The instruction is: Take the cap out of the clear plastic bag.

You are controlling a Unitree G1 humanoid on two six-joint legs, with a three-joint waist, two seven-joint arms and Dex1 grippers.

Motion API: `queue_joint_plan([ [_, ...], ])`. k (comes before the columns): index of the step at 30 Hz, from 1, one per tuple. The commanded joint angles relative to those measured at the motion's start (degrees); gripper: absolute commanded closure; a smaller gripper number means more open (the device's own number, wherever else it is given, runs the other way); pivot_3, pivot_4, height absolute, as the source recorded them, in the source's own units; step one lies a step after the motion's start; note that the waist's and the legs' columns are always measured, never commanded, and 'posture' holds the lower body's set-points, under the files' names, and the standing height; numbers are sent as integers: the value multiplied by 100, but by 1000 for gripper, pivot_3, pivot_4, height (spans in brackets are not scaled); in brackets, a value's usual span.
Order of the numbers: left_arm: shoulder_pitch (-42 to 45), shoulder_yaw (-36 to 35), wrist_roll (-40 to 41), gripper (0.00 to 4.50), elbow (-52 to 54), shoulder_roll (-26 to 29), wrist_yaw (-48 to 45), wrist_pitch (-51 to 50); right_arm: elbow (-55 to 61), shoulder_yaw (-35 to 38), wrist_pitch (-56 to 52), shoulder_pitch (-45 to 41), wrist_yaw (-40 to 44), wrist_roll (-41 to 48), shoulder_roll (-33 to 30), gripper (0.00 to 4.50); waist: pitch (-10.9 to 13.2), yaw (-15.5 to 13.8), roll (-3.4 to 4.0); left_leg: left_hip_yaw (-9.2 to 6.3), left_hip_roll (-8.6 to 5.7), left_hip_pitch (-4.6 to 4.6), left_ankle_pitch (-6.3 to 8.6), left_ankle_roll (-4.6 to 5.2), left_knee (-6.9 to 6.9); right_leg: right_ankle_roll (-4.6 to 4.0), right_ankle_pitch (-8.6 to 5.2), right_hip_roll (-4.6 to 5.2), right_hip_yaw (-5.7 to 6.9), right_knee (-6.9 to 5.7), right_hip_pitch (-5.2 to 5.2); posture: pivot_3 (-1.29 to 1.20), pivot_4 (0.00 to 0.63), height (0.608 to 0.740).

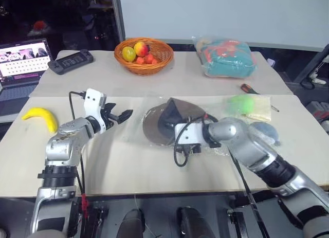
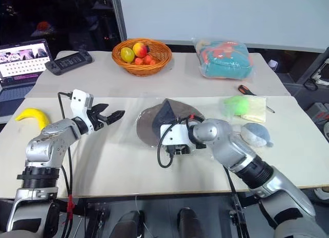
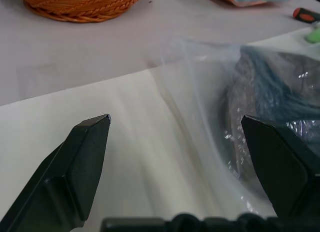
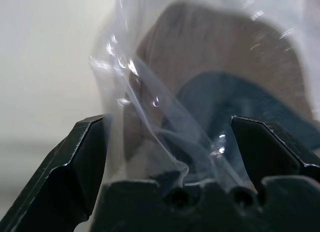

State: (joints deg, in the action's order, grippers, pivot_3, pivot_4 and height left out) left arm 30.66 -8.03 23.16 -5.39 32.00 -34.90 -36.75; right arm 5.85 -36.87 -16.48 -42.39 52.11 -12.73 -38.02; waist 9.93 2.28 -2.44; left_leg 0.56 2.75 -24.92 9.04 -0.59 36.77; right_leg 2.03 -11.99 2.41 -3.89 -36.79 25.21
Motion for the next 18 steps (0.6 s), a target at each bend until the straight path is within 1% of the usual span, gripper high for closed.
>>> queue_joint_plan([
  [1, -224, -27, 525, 12, 844, 204, -551, -409, -294, 68, 510, 9, -204, -384, 151, 0, 0, 8, 0, 0, 0, 0, 0, 0, 0, 0, 0, 0, 0, 0, 0, 0, 150, 740],
  [4, -523, -112, 999, 12, 1490, 500, -1040, -766, -383, 206, 661, 84, -231, -467, 210, 0, 0, 30, 0, 0, 3, 0, 0, 0, 0, 0, 0, -1, 0, -2, 0, 0, 150, 740],
  [6, -800, -249, 1160, 12, 1914, 832, -1419, -691, -459, 313, 728, 112, -278, -495, 239, 0, 0, 46, 0, 1, 4, 5, 0, 0, 0, -1, 0, -1, 0, -4, 0, 0, 150, 740],
  [7, -956, -383, 1269, 12, 2078, 1090, -1659, -711, -536, 369, 789, 114, -321, -522, 255, 0, 1, 51, 0, 1, 5, 8, 0, 0, 0, -2, -1, -1, 0, -5, -1, 0, 150, 740],
  [10, -1351, -757, 1477, 12, 2323, 1685, -2228, -626, -798, 467, 1028, 84, -423, -594, 323, 0, 2, 47, -3, 4, 7, 24, 0, 0, -2, -25, -15, -1, 0, -15, -8, 0, 150, 740],
  [12, -1631, -966, 1512, 12, 2447, 1970, -2546, -418, -1011, 499, 1221, 36, -517, -656, 390, 0, 2, 42, -2, 6, 9, 28, 0, 0, -3, -50, -30, -1, 0, -14, -8, 0, 150, 740],
  [15, -1947, -1311, 1814, 12, 2600, 2303, -2918, -524, -1456, 489, 1590, -79, -707, -852, 500, 0, 2, 34, -3, 10, 11, 31, 1, -1, -4, -62, -37, 2, 0, -13, -9, 0, 150, 740],
  [18, -2106, -1605, 2163, 0, 2827, 2380, -3015, -639, -1902, 484, 1980, -192, -993, -1057, 644, 717, 2, 30, -6, 11, 13, 33, 1, -1, -4, -63, -37, 2, 1, -12, -9, 0, 150, 740],
])
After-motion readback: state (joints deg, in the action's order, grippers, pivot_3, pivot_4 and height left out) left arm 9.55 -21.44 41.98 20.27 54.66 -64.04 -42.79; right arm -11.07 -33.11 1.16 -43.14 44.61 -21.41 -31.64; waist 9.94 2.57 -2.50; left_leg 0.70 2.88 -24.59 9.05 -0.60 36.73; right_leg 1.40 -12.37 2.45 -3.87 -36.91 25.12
